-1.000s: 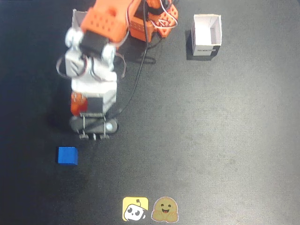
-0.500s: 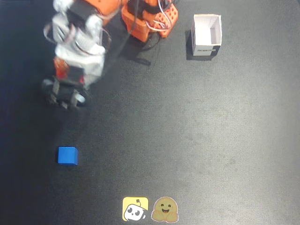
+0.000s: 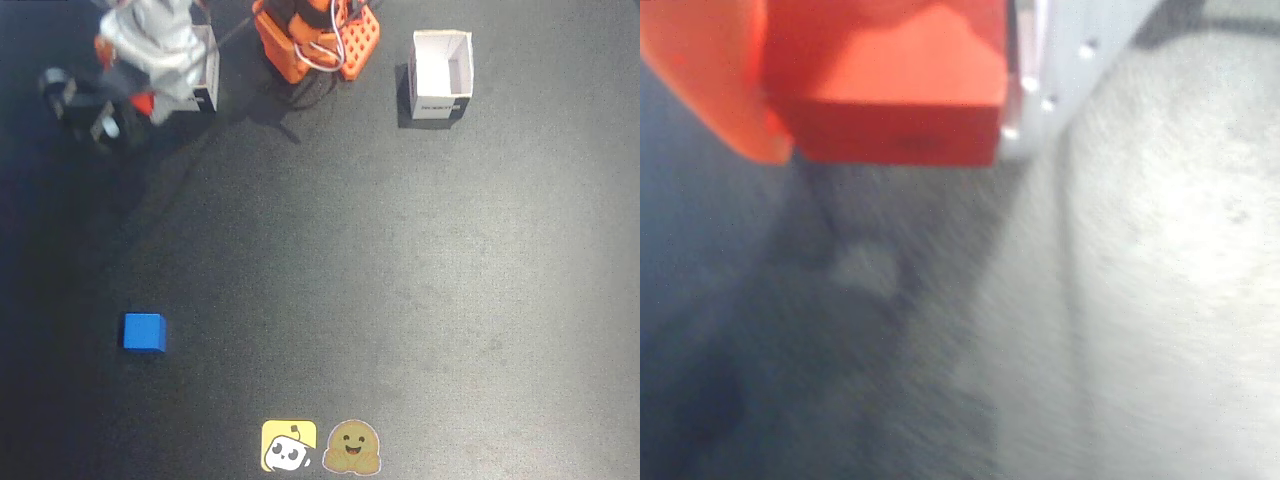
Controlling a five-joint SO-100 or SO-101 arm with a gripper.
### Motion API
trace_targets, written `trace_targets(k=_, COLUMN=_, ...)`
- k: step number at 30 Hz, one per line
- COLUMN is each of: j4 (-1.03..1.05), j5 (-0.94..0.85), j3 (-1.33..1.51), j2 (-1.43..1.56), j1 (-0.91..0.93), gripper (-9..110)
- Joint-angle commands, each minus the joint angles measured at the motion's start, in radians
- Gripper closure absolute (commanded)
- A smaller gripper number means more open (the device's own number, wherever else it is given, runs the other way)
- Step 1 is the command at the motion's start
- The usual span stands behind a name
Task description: Put the red cube in the right box and the blue cube in the left box.
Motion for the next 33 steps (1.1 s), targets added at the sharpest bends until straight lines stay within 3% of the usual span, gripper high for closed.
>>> trace_targets(k=1, j4=0.015, j5=0.015, j3=0.02, j2=0.098, j1=0.06, gripper=88)
trace_targets(k=12, j4=0.074, j5=0.078, j3=0.055, j2=0.12, j1=0.233, gripper=88)
trace_targets(k=25, j4=0.061, j5=0.235, j3=0.178, j2=0.175, j1=0.264, gripper=88)
trace_targets(k=33, j4=0.014, j5=0.242, j3=0.256, j2=0.19, j1=0.298, gripper=88)
